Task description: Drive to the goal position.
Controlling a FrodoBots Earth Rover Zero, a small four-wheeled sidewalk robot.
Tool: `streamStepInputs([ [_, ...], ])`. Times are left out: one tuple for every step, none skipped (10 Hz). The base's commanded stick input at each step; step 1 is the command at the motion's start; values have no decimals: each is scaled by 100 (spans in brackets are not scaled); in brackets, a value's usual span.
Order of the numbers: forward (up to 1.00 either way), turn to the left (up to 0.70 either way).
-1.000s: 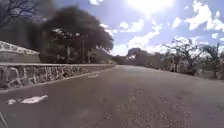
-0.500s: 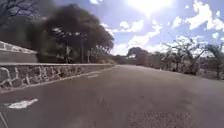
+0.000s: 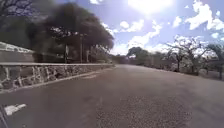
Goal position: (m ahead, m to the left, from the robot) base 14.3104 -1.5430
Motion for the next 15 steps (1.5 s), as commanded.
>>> streamStepInputs([
  [50, 0],
  [50, 0],
  [50, 0],
  [50, 0],
  [50, 0],
  [50, 0],
  [50, 0],
  [50, 0],
  [50, 0],
  [50, 0],
  [50, 0],
  [50, 0],
  [50, 0],
  [50, 0],
  [50, 0],
])
